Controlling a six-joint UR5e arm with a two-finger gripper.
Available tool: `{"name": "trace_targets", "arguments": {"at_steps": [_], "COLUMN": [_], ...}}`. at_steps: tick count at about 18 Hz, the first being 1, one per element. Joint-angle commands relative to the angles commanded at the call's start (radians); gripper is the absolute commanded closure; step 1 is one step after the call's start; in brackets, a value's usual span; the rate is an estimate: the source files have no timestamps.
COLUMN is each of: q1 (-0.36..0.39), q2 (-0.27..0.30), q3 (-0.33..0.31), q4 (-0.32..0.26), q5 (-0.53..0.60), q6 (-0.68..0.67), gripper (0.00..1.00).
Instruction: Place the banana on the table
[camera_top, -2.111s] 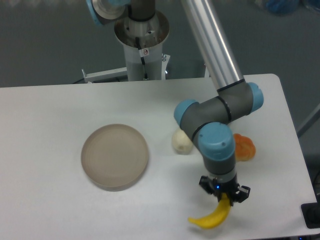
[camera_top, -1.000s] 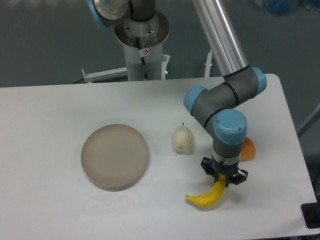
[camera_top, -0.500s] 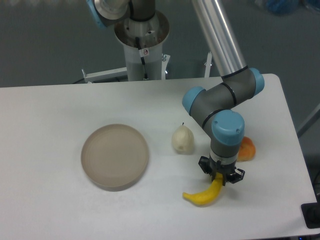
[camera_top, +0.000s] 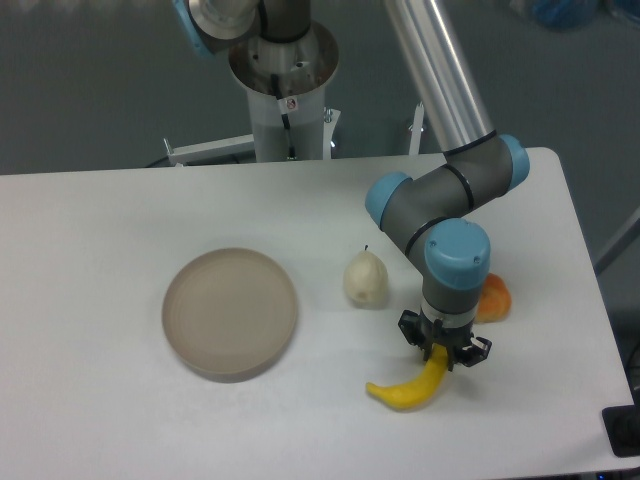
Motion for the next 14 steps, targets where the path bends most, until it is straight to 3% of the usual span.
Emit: {"name": "trace_targets", "arguments": {"at_steps": [5, 9, 11, 14], "q1": [0.028, 0.034, 0.037, 0.061], "q2": [0.034, 0.043, 0.054, 0.080], "q3": [0.054, 0.138, 0.170, 0.166], "q4": [0.002, 0.003, 0.000, -0.009], "q5": [0.008, -0.002, 0.005, 0.005], "q6": [0.015, 0.021, 0.101, 0.273], "gripper": [0.00, 0.00, 0.00, 0.00]}}
